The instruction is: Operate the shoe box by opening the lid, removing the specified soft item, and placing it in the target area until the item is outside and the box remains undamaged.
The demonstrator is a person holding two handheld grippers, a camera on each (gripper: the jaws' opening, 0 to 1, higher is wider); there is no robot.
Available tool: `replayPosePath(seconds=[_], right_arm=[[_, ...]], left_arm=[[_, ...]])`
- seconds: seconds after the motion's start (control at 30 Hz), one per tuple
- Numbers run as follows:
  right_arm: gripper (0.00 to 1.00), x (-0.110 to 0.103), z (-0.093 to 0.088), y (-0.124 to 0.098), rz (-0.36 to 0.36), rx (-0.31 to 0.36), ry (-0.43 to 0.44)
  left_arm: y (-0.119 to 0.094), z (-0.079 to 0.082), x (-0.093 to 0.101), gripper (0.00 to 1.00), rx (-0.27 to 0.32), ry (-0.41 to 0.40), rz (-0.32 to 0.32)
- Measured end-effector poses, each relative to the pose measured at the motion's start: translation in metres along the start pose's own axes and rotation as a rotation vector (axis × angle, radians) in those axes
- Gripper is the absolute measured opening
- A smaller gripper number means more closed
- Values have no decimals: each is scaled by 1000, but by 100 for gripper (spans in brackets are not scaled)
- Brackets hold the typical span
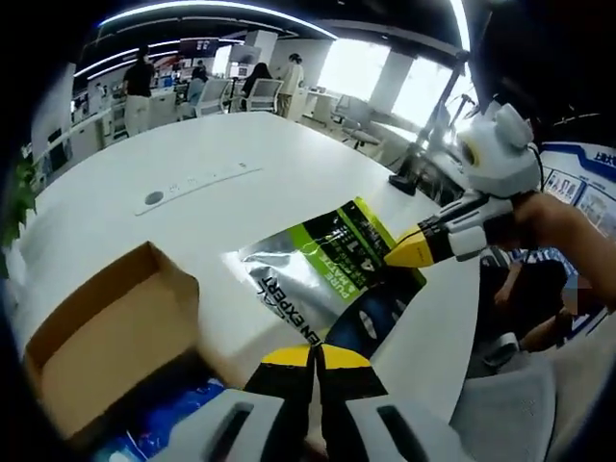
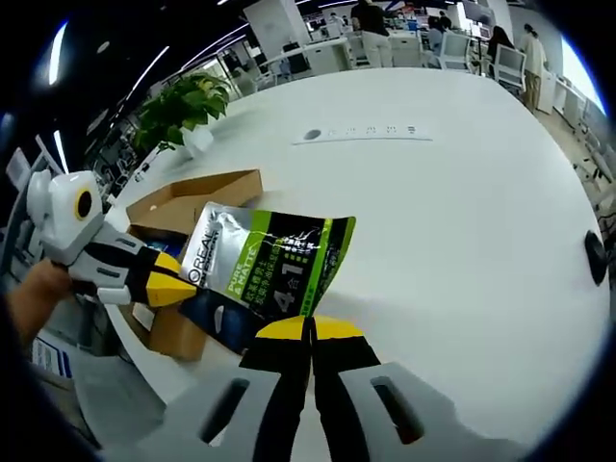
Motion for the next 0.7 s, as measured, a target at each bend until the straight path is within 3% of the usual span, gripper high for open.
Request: replayPosePath(seconds=[0.27, 0.7], right_arm=[[0, 13, 0, 7, -14, -13, 16], [0, 27, -7, 25, -18, -48, 42]], left_arm=[[14, 2, -3, 1, -29, 14, -10], [39, 3, -10, 1, -128, 142, -27]])
Point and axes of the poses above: the point that each gripper's makers call its tool centre point, and the gripper's own axes: y roughly forward along the fingers, x roughly to its right, z roughly out of its top, the point moved 9 cm from there along -y, roughly backward along the fingers, and after that the axes turned 8 degrees about x, right-handed, at the moved point
